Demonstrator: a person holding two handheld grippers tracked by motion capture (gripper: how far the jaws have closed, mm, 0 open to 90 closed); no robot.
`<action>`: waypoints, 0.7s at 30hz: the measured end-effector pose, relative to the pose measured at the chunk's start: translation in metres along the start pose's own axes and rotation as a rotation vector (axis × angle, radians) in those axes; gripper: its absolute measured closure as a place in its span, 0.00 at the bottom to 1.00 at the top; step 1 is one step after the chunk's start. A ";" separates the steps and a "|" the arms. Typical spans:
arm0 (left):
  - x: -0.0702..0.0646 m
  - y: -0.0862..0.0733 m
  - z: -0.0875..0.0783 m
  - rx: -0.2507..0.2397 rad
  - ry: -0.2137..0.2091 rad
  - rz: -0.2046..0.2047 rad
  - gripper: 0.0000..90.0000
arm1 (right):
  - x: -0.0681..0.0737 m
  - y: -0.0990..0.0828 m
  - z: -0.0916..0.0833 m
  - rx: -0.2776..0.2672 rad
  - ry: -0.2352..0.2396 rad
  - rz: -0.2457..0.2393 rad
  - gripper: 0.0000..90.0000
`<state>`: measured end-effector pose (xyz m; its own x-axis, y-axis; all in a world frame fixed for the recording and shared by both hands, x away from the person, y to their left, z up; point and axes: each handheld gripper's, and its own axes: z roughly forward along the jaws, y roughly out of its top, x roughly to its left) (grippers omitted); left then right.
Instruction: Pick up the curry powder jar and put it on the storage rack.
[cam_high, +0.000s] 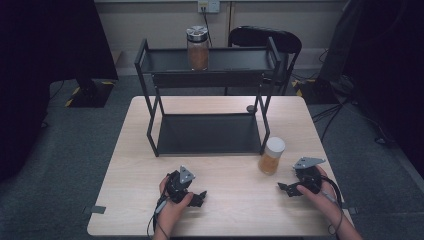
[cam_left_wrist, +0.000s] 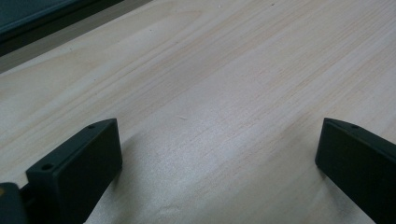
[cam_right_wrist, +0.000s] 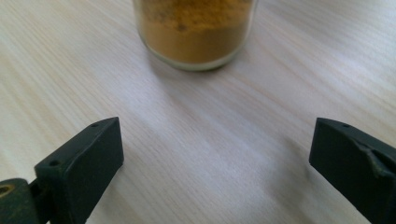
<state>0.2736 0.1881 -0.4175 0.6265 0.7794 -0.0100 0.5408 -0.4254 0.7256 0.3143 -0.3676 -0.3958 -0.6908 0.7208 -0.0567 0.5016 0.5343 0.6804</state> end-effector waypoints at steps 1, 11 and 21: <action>0.000 0.000 0.000 0.000 0.000 0.000 0.00 | -0.001 0.001 -0.001 -0.005 0.009 0.002 0.02; 0.000 0.000 0.000 0.000 0.000 0.000 0.00 | -0.003 0.013 -0.007 -0.036 0.020 -0.012 0.02; 0.000 0.000 0.000 0.000 0.000 0.000 0.00 | -0.006 0.023 -0.009 -0.068 0.040 -0.003 0.02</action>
<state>0.2736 0.1881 -0.4175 0.6264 0.7795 -0.0101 0.5409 -0.4253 0.7257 0.3250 -0.3633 -0.3729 -0.7135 0.7000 -0.0303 0.4636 0.5041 0.7287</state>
